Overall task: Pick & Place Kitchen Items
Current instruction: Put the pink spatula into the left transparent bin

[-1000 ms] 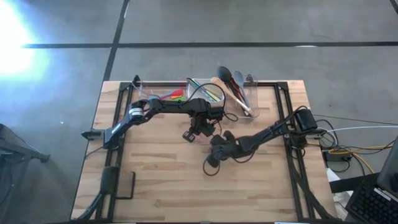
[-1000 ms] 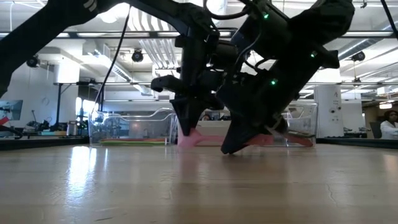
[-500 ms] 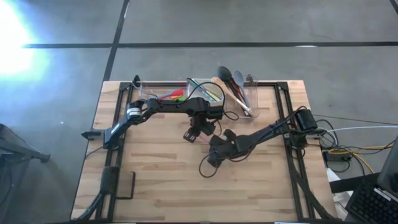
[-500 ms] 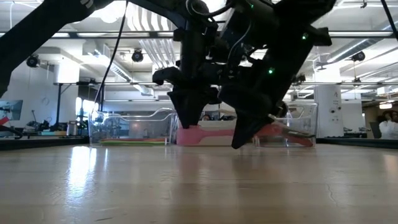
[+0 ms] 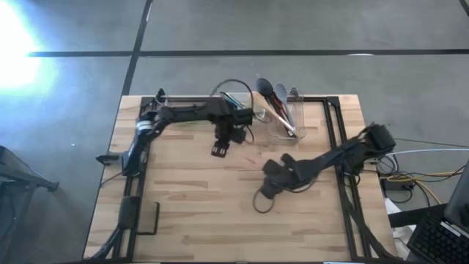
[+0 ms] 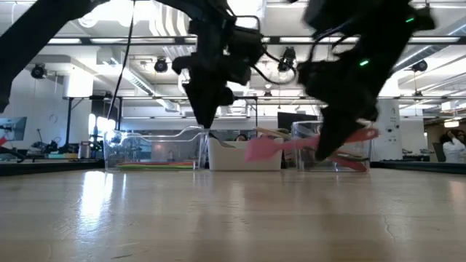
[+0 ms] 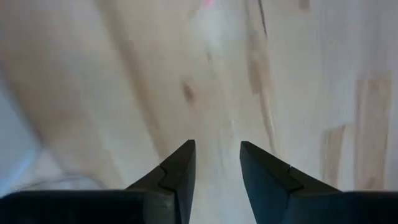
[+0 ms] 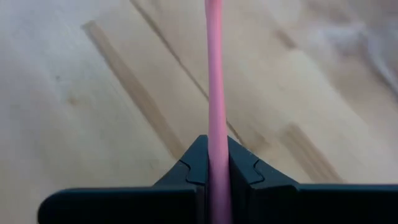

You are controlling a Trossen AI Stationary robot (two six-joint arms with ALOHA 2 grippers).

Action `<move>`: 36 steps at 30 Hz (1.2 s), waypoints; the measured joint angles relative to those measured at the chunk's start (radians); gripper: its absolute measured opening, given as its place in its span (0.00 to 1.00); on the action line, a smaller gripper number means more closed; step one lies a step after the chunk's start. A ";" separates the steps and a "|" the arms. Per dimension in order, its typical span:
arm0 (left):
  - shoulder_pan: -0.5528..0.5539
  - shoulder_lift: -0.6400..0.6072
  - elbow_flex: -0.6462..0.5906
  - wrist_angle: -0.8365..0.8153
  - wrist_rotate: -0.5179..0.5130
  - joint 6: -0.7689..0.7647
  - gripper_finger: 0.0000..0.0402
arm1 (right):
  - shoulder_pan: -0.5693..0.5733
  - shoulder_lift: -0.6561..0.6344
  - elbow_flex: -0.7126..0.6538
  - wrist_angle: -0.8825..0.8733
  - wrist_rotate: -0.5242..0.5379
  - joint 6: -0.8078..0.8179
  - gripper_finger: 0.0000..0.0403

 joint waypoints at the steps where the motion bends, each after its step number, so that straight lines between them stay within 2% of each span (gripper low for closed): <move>1: 0.011 -0.026 -0.021 0.032 0.010 -0.018 0.32 | 0.017 -0.038 -0.026 -0.012 0.026 0.032 0.03; 4: 0.042 -0.124 -0.118 0.151 0.012 -0.070 0.32 | 0.083 -0.167 -0.108 -0.015 0.122 0.138 0.03; 9: 0.076 -0.346 -0.364 0.430 0.019 -0.155 0.32 | 0.189 -0.355 -0.234 0.080 0.368 0.253 0.03; 13: 0.086 -0.551 -0.609 0.692 0.019 -0.269 0.32 | 0.214 -0.443 -0.326 0.362 0.506 0.108 0.03; 16: 0.086 -0.712 -0.798 0.916 0.020 -0.378 0.32 | 0.195 -0.466 -0.385 0.627 0.539 -0.092 0.03; 20: 0.086 -0.907 -1.059 1.327 0.028 -0.541 0.32 | 0.142 -0.454 -0.442 1.029 0.492 -0.372 0.03; 24: 0.080 -1.036 -1.320 1.852 0.044 -0.702 0.32 | 0.076 -0.400 -0.463 1.343 0.343 -0.576 0.03; 27: 0.080 -1.071 -1.491 2.227 0.046 -0.763 0.32 | 0.020 -0.341 -0.446 1.476 0.225 -0.652 0.03; 29: 0.080 -1.075 -1.575 2.434 0.046 -0.770 0.32 | -0.016 -0.300 -0.408 1.498 0.155 -0.681 0.03; 32: 0.080 -1.075 -1.639 2.613 0.045 -0.795 0.32 | -0.066 -0.236 -0.336 1.499 0.073 -0.721 0.03; 36: 0.080 -1.073 -1.637 2.620 0.055 -0.852 0.33 | -0.129 -0.165 -0.245 1.499 -0.039 -0.750 0.03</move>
